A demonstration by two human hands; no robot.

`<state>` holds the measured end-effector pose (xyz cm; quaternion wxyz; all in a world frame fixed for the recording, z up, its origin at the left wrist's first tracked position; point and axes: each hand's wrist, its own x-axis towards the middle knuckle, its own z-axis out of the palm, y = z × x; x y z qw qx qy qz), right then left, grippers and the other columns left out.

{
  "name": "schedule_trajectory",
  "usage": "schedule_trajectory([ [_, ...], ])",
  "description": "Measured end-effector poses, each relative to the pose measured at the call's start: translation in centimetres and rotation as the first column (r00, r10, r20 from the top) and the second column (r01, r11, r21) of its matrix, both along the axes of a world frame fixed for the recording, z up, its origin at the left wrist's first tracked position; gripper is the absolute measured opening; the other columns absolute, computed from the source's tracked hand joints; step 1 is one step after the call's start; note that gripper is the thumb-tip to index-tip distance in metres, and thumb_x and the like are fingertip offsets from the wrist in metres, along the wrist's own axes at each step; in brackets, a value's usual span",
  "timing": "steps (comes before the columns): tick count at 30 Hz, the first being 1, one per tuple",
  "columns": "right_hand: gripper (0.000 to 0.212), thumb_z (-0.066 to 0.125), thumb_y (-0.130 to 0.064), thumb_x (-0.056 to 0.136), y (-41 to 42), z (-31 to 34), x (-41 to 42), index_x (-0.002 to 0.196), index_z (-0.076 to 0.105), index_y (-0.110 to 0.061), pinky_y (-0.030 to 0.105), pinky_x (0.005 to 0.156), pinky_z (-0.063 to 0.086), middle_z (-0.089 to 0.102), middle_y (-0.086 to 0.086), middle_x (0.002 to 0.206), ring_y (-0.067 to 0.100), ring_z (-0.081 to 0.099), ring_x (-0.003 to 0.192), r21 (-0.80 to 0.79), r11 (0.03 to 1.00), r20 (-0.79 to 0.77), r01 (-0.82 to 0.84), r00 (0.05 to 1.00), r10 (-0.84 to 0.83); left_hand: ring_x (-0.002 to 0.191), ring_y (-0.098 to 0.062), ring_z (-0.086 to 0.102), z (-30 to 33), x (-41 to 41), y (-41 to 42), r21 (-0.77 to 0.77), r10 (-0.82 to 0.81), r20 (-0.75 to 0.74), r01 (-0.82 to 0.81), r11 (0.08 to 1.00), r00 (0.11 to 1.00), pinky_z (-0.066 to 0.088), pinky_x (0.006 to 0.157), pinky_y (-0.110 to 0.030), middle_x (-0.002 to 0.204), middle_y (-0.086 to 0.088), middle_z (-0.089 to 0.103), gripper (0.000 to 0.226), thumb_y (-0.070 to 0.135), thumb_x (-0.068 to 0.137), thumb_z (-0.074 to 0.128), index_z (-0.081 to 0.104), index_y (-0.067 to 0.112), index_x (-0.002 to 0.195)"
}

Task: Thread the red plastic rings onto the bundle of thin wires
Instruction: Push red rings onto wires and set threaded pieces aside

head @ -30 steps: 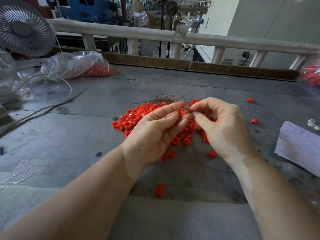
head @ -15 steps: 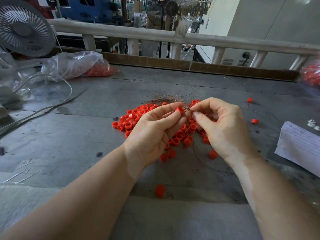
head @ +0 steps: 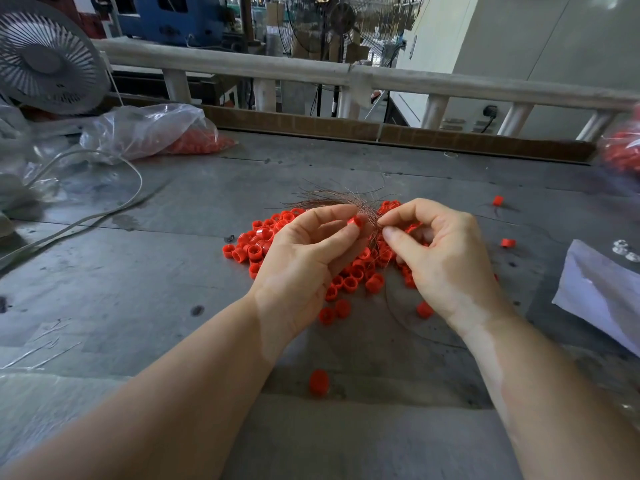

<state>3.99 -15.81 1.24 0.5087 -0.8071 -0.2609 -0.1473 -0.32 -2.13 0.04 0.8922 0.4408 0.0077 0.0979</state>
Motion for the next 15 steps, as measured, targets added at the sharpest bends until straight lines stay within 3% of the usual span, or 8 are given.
schedule_trajectory([
  [4, 0.020, 0.066, -0.009, 0.084, 0.00, 0.00, 0.03, 0.075, 0.066, -0.027, 0.009, 0.054, 0.035, 0.056, -0.021, 0.054, 0.002, 0.050, 0.052, 0.009, 1.000, -0.009, -0.008, 1.000, 0.008, 0.080, -0.014, 0.070, -0.07, 0.12, 0.05, -0.014, 0.000, -0.011, 0.000, 1.000, 1.000, 0.055, 0.068, -0.019, 0.082, -0.009, 0.071, 0.026, -0.005, 0.073, 0.059, 0.065, 0.005, 0.096],
  [10, 0.018, 0.066, -0.009, 0.084, 0.08, 0.00, 0.02, 0.076, 0.067, -0.025, 0.016, 0.055, 0.038, 0.056, -0.015, 0.059, 0.004, 0.052, 0.055, 0.013, 1.000, -0.004, 0.001, 1.000, -0.001, 0.079, -0.014, 0.070, -0.20, 0.14, 0.05, 0.021, -0.004, 0.000, 0.004, 1.000, 1.000, 0.056, 0.068, -0.021, 0.077, -0.006, 0.070, 0.024, -0.002, 0.065, 0.062, 0.069, 0.009, 0.085],
  [15, 0.018, 0.066, -0.009, 0.084, 0.06, -0.02, -0.06, 0.076, 0.067, -0.025, 0.012, 0.055, 0.038, 0.056, -0.016, 0.060, 0.002, 0.053, 0.055, 0.008, 1.000, 0.004, 0.000, 1.000, 0.000, 0.081, -0.013, 0.070, -0.09, 0.08, 0.05, 0.018, -0.017, -0.009, 0.018, 1.000, 1.000, 0.055, 0.071, -0.018, 0.083, -0.006, 0.073, 0.023, -0.007, 0.079, 0.056, 0.068, 0.006, 0.094],
])
